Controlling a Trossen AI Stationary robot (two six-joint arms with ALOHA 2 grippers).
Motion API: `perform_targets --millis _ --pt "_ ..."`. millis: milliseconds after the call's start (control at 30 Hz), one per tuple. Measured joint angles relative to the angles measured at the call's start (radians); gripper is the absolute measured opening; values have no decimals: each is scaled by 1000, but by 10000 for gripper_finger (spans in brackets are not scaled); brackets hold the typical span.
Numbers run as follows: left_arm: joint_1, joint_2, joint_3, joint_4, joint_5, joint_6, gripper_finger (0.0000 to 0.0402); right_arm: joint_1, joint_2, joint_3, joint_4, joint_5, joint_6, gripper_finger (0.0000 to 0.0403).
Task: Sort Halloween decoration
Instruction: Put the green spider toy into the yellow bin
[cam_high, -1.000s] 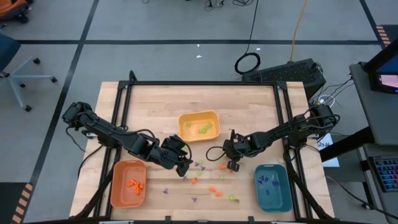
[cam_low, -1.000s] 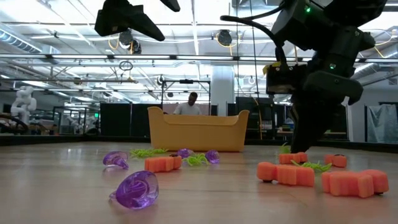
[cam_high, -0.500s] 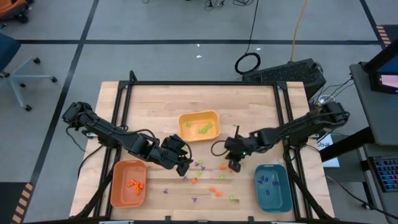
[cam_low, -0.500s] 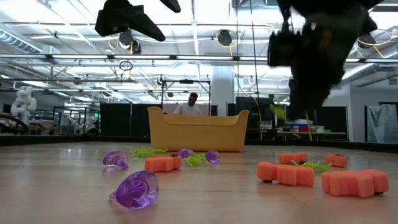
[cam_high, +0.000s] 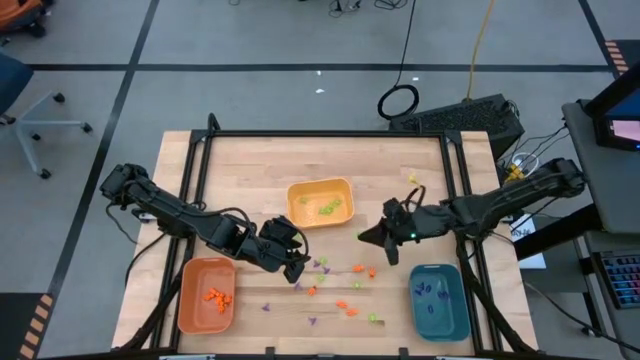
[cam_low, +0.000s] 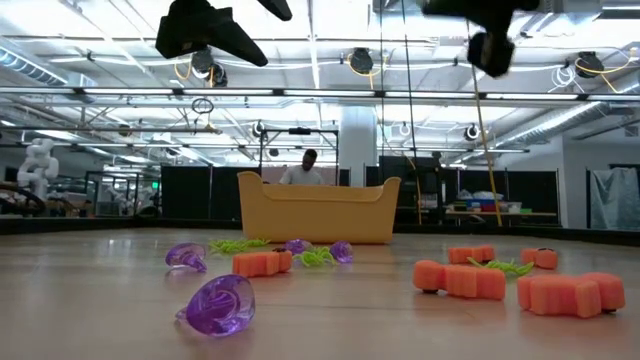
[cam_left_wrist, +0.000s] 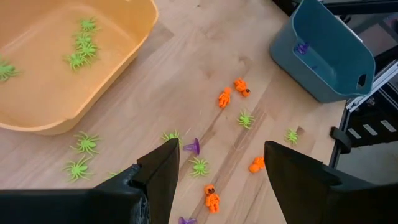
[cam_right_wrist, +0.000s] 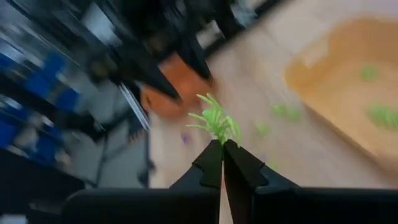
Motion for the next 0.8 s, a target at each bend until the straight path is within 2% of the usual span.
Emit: perform_targets --millis 200,433,800 --pt "0 0 0 1 0 7 232 3 -10 0 240 15 -57 0" --pt "0 0 0 15 0 4 232 2 -10 0 475 118 -165 0" --pt "0 0 0 62 1 -2 232 3 -10 1 524 144 -198 0"
